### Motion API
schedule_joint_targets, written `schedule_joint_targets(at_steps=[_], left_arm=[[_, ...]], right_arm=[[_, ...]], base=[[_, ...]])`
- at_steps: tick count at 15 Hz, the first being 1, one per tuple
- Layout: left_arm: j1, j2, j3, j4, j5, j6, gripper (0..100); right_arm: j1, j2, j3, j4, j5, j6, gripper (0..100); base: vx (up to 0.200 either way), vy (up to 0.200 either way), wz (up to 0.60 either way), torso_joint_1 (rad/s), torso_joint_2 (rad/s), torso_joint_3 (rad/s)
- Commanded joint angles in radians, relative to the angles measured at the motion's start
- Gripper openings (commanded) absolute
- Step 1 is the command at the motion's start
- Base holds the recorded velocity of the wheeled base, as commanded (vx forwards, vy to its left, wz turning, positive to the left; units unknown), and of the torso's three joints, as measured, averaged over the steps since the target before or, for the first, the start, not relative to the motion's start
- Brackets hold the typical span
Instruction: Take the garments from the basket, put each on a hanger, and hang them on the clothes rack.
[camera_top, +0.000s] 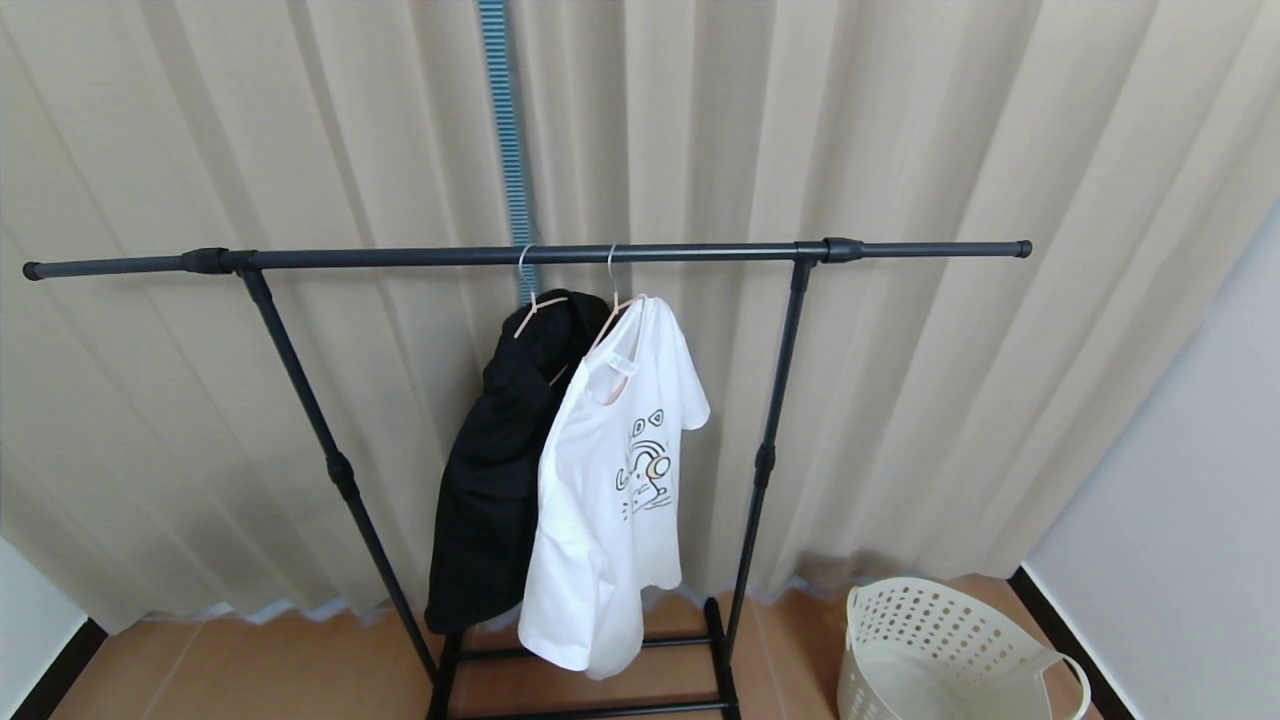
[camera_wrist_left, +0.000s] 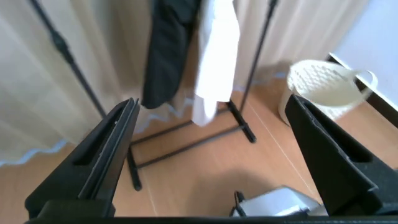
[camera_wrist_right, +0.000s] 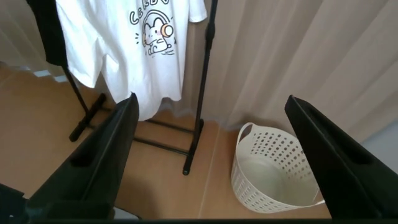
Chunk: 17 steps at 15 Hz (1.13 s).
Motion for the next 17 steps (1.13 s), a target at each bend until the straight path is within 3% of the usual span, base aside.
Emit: schedule_joint_targets(at_steps=[1, 3, 7, 11, 17], left_arm=[[0.214, -0.062, 0.001, 0.001, -0.009, 0.010, 100], [0.315, -0.116, 0.001, 0.001, -0.014, 0.026, 100], [0.261, -0.226, 0.001, 0.001, -0.078, 0.018, 100], [0.266, -0.226, 0.001, 0.001, -0.031, -0.007, 100], [0.266, -0.226, 0.001, -0.002, -0.032, -0.020, 100]], right_arm=[[-0.095, -0.035, 0.001, 0.000, -0.001, -0.002, 100], [-0.174, -0.056, 0.002, -0.005, 0.001, -0.002, 100], [-0.246, -0.142, 0.007, -0.011, 0.001, 0.001, 100], [-0.246, -0.142, 0.013, -0.034, -0.033, 0.069, 100], [-0.247, -0.142, 0.013, -0.032, -0.030, 0.069, 100]], base=[[0.000, 0.000, 0.00, 0.000, 0.00, 0.000], [0.000, 0.000, 0.00, 0.000, 0.00, 0.000], [0.000, 0.000, 0.00, 0.000, 0.00, 0.000], [0.000, 0.000, 0.00, 0.000, 0.00, 0.000], [0.000, 0.000, 0.00, 0.000, 0.00, 0.000]])
